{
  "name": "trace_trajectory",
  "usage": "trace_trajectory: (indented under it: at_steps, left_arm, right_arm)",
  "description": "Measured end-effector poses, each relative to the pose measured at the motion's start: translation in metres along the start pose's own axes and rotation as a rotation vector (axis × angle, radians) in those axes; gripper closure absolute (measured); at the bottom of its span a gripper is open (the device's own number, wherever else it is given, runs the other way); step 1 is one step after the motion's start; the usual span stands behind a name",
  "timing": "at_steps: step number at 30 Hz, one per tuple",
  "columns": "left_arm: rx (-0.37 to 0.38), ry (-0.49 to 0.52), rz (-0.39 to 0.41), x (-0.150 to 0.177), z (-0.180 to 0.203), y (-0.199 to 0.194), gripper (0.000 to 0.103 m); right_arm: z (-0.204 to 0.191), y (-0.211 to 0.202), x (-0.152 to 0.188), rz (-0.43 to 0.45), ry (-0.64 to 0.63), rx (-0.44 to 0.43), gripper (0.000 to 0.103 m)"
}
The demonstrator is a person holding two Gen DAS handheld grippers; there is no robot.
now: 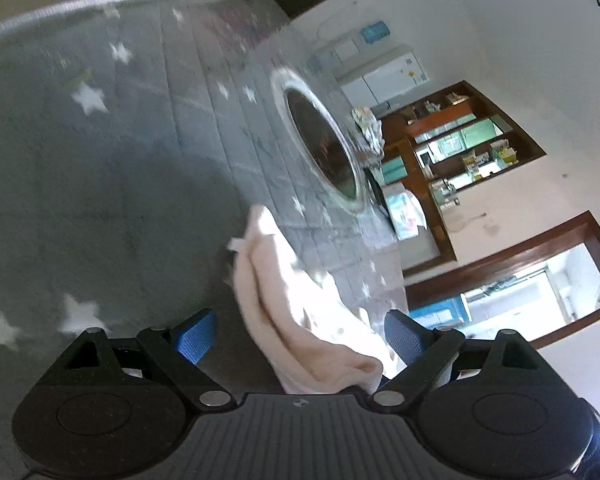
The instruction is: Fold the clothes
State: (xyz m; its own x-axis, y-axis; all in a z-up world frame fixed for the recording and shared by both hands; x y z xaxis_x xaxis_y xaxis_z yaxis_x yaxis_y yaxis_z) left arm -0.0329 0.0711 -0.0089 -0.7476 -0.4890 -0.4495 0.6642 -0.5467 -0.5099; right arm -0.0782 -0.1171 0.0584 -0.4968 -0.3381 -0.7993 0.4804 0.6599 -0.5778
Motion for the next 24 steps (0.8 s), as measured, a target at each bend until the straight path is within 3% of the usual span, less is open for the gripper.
trace_trajectory:
  at_steps: [3, 11, 18, 21, 24]
  left_arm:
    - [0.021, -0.020, -0.026, 0.002, 0.001, 0.010, 0.024]
    - [0.061, -0.058, -0.082, 0.006, 0.003, 0.030, 0.078]
    - [0.047, -0.048, -0.087, 0.008, 0.003, 0.031, 0.082]
    - [0.041, -0.044, -0.089, 0.009, 0.003, 0.031, 0.082]
    - [0.035, -0.040, -0.091, 0.010, 0.003, 0.032, 0.082]
  right_arm:
    - [-0.002, -0.001, 0.004, -0.001, -0.001, -0.014, 0.091]
    - [-0.005, 0.000, 0.015, -0.005, 0.004, -0.035, 0.091]
    - [0.007, -0.016, 0.024, 0.001, 0.031, -0.024, 0.076]
    - [0.022, -0.030, 0.025, 0.020, 0.058, 0.027, 0.071]
    - [0.052, -0.043, 0.031, 0.031, 0.117, 0.118, 0.058]
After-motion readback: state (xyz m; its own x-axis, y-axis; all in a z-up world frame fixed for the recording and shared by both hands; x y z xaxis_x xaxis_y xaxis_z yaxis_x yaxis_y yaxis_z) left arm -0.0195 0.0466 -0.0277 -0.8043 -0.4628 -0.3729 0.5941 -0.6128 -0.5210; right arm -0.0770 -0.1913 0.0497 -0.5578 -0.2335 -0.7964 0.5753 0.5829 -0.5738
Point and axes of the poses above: each gripper's, at about its wrist camera, not at the fingertips, and y roughly the way its jaws point, z to its right, x to its underside, the point moved 3 cm from there along y, roughly the way its jaws point, and after that the axes turned 6 degrees about y, right-handed, at the moved point
